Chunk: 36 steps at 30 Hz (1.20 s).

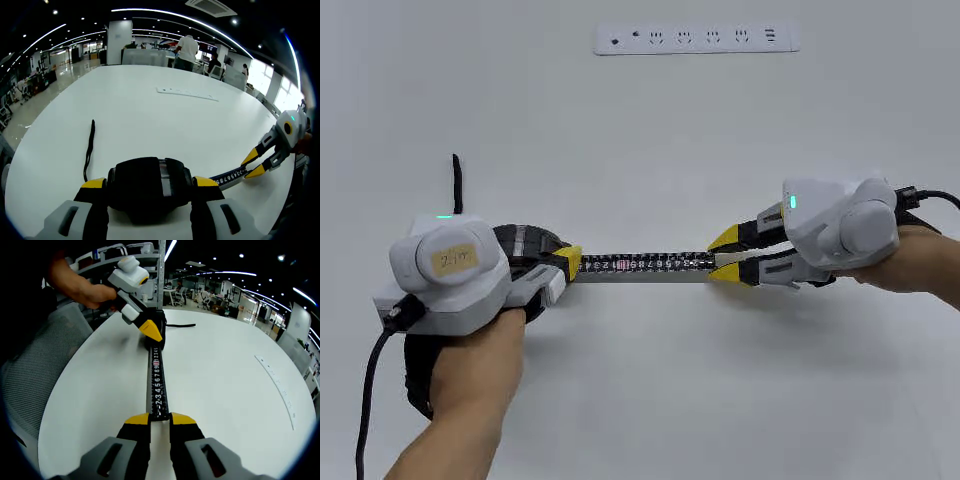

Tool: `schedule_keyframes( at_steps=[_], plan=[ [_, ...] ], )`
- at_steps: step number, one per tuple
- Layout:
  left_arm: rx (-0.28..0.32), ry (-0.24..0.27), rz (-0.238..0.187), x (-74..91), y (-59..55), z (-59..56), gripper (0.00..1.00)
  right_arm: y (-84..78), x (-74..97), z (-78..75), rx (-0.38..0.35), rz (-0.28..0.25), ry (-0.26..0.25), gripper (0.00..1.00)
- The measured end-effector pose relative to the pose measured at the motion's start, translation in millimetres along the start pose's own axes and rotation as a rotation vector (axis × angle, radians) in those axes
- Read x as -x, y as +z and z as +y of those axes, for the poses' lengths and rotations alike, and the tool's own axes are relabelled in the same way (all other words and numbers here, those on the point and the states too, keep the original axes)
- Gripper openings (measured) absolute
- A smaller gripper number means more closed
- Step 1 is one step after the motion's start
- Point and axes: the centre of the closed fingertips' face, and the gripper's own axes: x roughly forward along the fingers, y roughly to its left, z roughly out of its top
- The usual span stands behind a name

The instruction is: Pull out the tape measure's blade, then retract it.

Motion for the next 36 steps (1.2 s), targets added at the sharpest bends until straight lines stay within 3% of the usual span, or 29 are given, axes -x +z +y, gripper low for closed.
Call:
schedule_keyframes(
  at_steps=[36],
  plan=[
    [-0.003,-0.008,0.006,0.7,0.0,0.5,0.63,18.0,-21.4,3.0,-0.003,-0.025,0.015,0.13]
  ],
)
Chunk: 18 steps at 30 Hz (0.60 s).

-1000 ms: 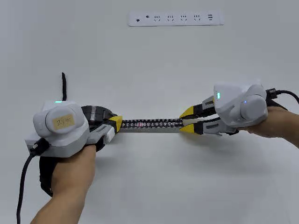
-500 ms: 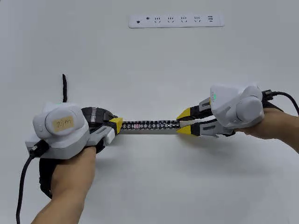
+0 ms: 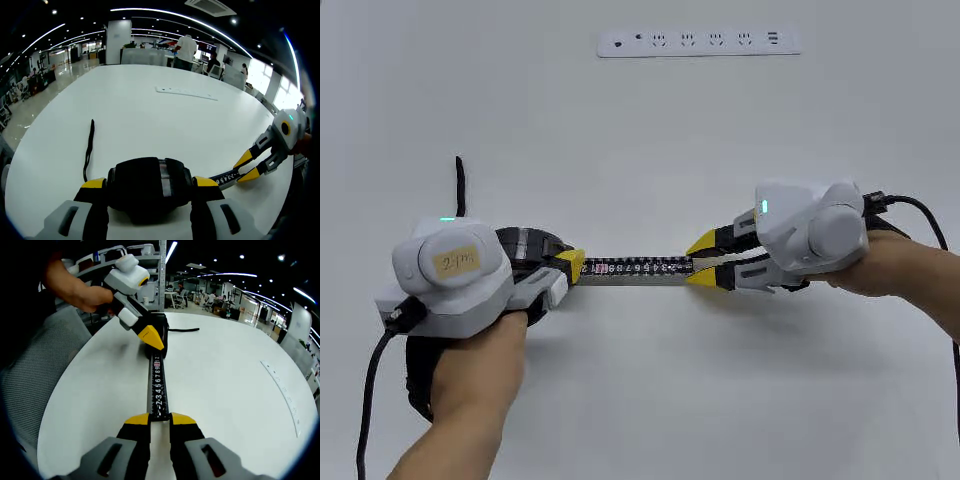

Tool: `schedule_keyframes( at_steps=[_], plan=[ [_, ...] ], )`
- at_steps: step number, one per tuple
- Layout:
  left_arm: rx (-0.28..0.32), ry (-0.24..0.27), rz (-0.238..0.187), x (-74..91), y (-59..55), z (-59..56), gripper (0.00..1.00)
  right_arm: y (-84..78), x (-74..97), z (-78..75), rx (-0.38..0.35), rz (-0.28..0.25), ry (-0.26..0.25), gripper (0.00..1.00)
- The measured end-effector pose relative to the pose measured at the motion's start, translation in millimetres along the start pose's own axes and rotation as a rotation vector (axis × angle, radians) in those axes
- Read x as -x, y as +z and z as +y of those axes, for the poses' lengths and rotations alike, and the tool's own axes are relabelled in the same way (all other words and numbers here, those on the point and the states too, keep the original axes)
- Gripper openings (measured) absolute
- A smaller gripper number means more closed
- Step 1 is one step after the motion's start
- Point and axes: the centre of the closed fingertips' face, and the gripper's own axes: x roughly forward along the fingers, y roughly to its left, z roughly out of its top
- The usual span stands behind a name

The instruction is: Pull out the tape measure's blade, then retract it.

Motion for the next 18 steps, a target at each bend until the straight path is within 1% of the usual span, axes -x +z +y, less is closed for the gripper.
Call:
schedule_keyframes(
  at_steps=[18],
  plan=[
    [0.001,-0.005,0.004,-0.1,-1.0,-0.9,0.63,16.5,-23.0,0.2,0.0,-0.029,0.005,0.13]
  ],
)
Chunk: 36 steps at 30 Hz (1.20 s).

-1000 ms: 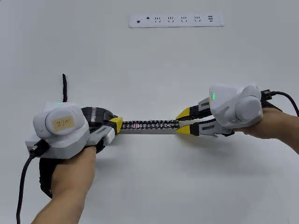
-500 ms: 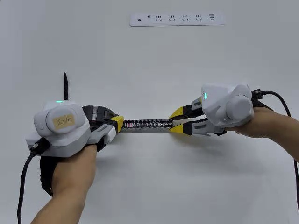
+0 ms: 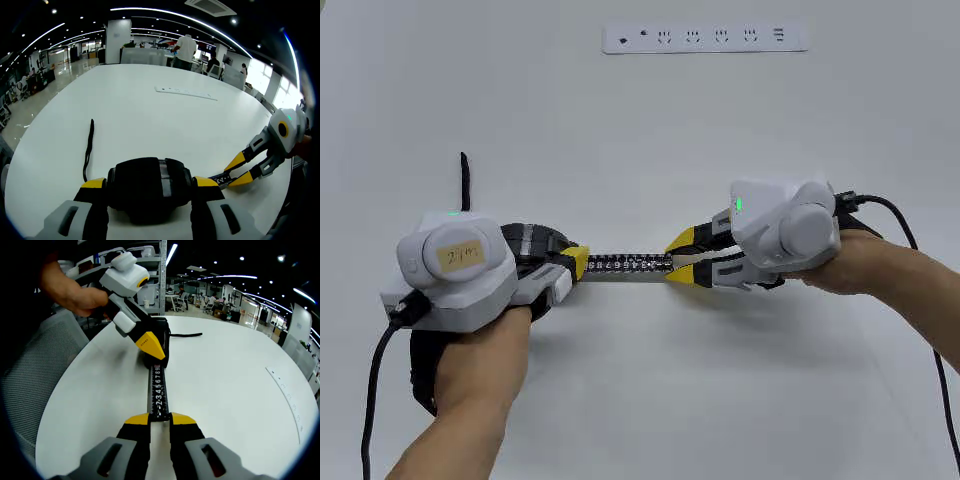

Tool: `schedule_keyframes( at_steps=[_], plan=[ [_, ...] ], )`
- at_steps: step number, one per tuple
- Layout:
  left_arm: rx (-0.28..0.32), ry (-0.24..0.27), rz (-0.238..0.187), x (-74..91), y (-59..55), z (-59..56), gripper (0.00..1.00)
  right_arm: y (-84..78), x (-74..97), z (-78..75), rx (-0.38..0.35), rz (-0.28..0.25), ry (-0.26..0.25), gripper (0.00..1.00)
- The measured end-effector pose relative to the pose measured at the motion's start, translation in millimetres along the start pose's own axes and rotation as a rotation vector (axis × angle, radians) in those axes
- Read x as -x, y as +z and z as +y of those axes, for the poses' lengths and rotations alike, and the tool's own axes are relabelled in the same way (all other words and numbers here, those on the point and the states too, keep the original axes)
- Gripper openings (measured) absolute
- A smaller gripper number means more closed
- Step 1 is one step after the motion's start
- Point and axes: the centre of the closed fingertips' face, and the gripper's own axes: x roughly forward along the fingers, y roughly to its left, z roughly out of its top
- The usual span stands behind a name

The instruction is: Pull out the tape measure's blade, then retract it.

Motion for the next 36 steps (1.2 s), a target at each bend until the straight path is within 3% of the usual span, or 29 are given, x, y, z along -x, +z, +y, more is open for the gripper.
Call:
schedule_keyframes(
  at_steps=[18,36],
  plan=[
    [-0.003,-0.002,0.002,0.2,0.3,0.1,0.64,19.6,-26.4,2.0,0.007,-0.021,0.014,0.13],
    [0.0,-0.005,0.003,-0.7,0.6,0.7,0.64,33.1,-41.8,1.8,0.016,-0.037,0.023,0.13]
  ],
)
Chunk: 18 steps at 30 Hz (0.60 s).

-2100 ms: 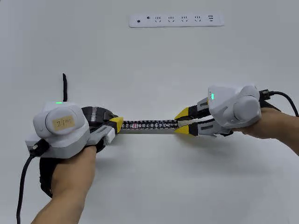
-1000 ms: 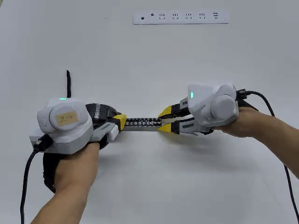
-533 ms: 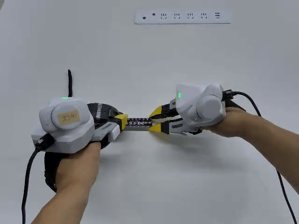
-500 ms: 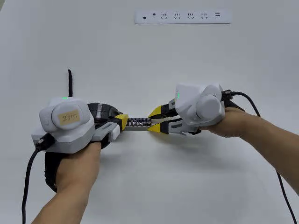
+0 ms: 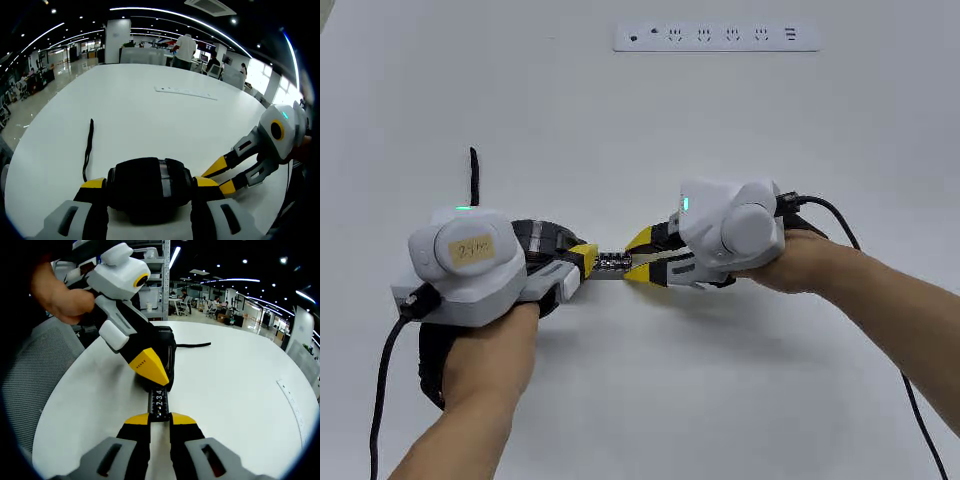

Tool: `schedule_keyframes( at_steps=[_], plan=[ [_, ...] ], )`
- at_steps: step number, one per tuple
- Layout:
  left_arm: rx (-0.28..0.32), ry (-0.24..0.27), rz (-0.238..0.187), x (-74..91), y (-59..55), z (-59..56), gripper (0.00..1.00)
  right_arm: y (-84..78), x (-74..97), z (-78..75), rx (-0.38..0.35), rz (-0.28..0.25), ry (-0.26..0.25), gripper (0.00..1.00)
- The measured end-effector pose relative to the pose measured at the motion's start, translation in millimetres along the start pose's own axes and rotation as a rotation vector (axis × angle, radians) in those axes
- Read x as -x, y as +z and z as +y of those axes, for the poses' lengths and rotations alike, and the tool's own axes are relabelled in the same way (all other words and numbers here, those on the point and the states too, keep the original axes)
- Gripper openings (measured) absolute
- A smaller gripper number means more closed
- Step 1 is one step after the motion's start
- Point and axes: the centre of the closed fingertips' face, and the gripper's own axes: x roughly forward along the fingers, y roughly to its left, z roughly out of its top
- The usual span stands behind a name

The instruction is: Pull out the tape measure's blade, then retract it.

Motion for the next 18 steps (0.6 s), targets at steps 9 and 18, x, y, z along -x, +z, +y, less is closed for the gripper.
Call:
schedule_keyframes(
  at_steps=[9,18],
  plan=[
    [0.005,-0.002,0.0,-0.1,0.1,-0.4,0.64,7.9,-11.9,0.1,0.009,-0.008,0.002,0.13],
    [0.011,-0.004,0.0,-0.9,0.5,0.2,0.64,15.1,-21.7,-0.6,0.021,-0.013,0.003,0.13]
  ],
)
